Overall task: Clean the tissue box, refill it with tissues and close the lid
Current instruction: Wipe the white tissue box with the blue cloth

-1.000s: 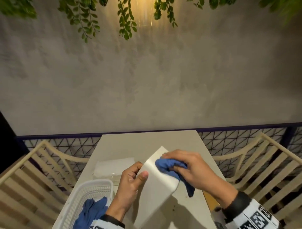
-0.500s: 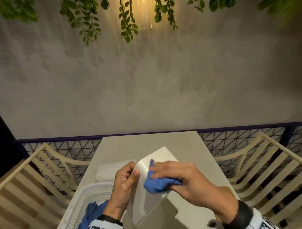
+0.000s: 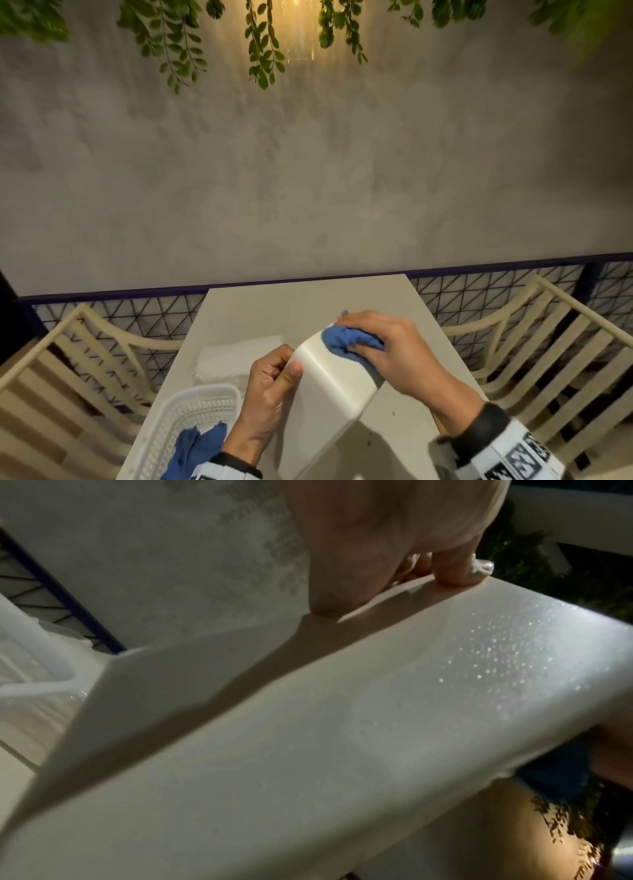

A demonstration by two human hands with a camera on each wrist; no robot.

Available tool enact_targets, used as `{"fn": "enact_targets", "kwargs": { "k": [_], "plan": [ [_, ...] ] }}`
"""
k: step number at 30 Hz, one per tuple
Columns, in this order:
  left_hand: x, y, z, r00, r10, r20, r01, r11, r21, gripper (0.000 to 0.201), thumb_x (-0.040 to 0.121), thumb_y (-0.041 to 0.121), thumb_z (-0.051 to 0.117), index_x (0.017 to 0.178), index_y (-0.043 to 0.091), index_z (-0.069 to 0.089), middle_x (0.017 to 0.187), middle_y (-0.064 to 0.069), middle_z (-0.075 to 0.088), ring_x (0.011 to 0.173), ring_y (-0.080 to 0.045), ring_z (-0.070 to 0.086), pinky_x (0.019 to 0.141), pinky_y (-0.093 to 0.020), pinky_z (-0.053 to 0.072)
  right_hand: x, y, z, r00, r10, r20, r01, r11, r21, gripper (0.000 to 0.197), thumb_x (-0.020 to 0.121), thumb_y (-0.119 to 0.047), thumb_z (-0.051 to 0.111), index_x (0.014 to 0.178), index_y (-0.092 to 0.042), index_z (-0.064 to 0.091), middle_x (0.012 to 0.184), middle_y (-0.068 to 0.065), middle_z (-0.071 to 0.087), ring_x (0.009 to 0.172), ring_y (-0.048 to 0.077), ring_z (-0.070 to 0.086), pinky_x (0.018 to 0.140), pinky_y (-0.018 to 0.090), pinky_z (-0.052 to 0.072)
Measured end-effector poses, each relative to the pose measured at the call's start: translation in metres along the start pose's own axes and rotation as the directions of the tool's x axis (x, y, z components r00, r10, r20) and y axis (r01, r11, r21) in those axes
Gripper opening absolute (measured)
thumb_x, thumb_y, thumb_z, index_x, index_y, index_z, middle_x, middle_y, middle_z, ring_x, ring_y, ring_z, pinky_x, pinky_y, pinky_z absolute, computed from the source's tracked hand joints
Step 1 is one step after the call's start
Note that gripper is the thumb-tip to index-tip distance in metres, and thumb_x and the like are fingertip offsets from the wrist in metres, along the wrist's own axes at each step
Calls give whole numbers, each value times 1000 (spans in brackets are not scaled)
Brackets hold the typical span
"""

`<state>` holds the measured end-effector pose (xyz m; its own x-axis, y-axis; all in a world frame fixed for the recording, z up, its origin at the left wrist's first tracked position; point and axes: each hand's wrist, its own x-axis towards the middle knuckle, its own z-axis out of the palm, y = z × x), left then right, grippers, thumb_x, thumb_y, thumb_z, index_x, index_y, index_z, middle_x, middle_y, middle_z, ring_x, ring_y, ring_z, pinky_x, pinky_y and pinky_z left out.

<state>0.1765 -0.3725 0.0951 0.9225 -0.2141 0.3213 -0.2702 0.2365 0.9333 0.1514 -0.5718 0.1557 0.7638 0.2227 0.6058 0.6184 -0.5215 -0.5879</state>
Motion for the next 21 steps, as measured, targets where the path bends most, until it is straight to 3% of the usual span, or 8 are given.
{"fn": "enact_targets", "kwargs": {
  "k": [2,4,6,8,10,13,18,21],
  "plan": [
    [4,-2,-1,999,9,-41,-10,1000,-29,56,49,63,77,65,11,65,64,-4,59,62,-15,50,56,-24,40,3,-16,15,994,-99,50,97,994,52,26,77,-14,63,102,-9,71,107,3,71,104,-12,56,94,8,41],
    [4,-1,-4,999,18,-44,-20,998,-51,52,49,63,78,60,14,65,58,1,58,58,-12,49,54,-23,38,-9,-22,10,970,-180,165,160,979,126,28,76,-5,63,102,-10,70,110,2,69,111,0,58,98,13,41],
    [2,1,-4,1000,7,-19,-8,999,-45,55,47,64,78,56,13,62,53,3,53,53,-10,45,50,-20,35,-15,-5,-5,977,-90,193,73,993,91,31,74,-2,67,103,-12,71,108,-7,68,106,-8,58,95,13,44],
    [0,1,0,1000,-9,-5,8,999,-38,55,46,65,78,56,13,61,51,5,53,50,-7,45,49,-16,36,-7,9,-10,997,36,62,-35,999,-19,31,74,-6,70,104,-13,71,103,-13,66,97,-20,54,91,19,47],
    [1,1,3,1000,-13,-18,11,998,-63,53,45,65,78,56,15,63,53,4,56,51,-8,47,50,-18,38,1,3,1,1000,-10,-19,10,1000,-15,29,74,-10,69,102,-12,71,102,-10,66,97,-20,53,90,23,47],
    [5,1,-3,999,-6,-52,-1,992,-129,51,43,61,82,54,15,63,52,3,55,50,-9,46,49,-21,37,-9,-11,9,978,-162,130,146,982,120,27,75,-9,70,101,-11,70,108,-3,69,108,-5,58,95,13,43],
    [1,11,9,1000,-21,10,22,991,-129,49,39,62,81,44,19,59,42,9,48,42,-3,40,42,-13,32,4,5,-15,987,50,153,-55,998,29,31,79,-4,69,109,-10,67,110,-12,62,101,-18,51,93,11,43],
    [5,16,11,1000,-3,-8,2,979,-203,46,35,58,83,40,21,58,36,13,45,36,0,38,39,-11,32,19,4,-16,944,85,318,-102,994,36,31,85,-5,64,113,-18,61,110,-11,62,99,-3,55,88,13,43]
  ]
}}
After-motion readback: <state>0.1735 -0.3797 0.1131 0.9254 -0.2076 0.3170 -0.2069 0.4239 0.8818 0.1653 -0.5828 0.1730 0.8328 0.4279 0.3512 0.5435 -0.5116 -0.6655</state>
